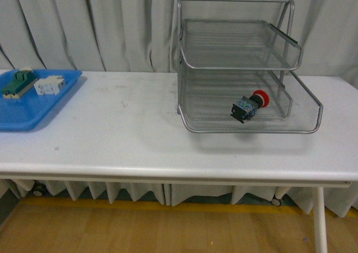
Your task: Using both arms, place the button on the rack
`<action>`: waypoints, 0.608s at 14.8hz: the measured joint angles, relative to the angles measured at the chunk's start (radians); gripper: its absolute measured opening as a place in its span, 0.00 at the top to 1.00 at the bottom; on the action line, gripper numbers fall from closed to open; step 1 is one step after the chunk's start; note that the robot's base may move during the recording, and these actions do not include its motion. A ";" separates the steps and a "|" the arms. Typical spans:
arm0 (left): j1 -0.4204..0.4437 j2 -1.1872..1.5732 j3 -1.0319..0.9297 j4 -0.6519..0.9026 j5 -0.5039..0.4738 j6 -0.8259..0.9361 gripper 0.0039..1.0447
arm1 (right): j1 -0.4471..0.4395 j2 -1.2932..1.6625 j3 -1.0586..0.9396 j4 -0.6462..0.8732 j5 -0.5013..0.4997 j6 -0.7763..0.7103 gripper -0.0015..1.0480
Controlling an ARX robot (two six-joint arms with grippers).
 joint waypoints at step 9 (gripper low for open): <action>0.000 -0.174 0.000 -0.183 0.000 0.000 0.84 | 0.000 0.000 0.000 0.000 0.000 0.000 0.06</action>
